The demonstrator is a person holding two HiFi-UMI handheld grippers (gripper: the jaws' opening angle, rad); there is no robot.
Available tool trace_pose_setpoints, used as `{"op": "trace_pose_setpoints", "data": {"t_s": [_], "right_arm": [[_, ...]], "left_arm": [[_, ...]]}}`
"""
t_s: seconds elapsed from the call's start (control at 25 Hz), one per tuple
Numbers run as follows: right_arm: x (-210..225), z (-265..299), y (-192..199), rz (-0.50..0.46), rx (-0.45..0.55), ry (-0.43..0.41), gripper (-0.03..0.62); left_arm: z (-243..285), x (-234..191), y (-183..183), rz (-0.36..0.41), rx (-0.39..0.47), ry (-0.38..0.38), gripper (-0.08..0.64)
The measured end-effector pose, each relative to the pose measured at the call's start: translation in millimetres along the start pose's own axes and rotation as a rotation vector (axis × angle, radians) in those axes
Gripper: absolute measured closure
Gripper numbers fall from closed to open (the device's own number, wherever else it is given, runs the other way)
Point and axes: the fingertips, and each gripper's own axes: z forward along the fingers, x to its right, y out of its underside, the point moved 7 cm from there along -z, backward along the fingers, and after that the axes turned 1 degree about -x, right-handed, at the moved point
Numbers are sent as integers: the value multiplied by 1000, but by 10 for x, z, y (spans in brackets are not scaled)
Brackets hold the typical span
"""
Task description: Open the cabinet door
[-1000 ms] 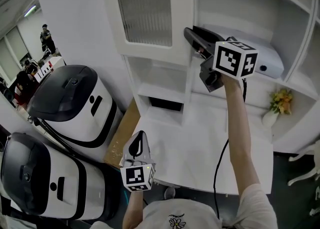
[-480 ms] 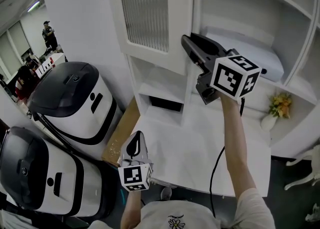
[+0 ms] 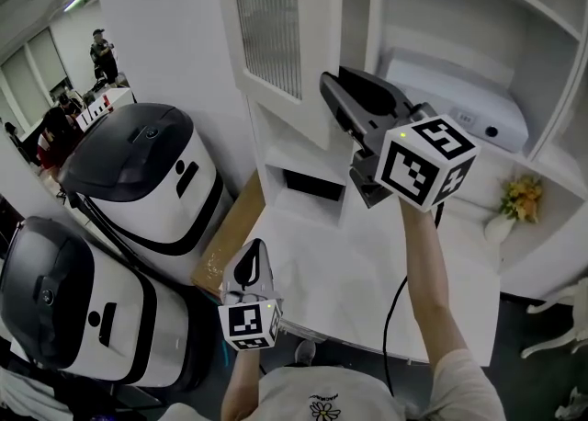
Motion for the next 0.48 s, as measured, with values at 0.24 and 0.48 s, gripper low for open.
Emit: {"op": "trace_pose_setpoints", "data": {"t_s": [0.24, 0.48], "right_arm": [[-328, 76, -35, -20, -12, -113, 517], [-729, 247, -31, -60, -4, -184, 502]], "left_arm": [[-33, 57, 11, 1, -8, 0, 554], [-98, 19, 9, -2, -5, -28, 554]]}}
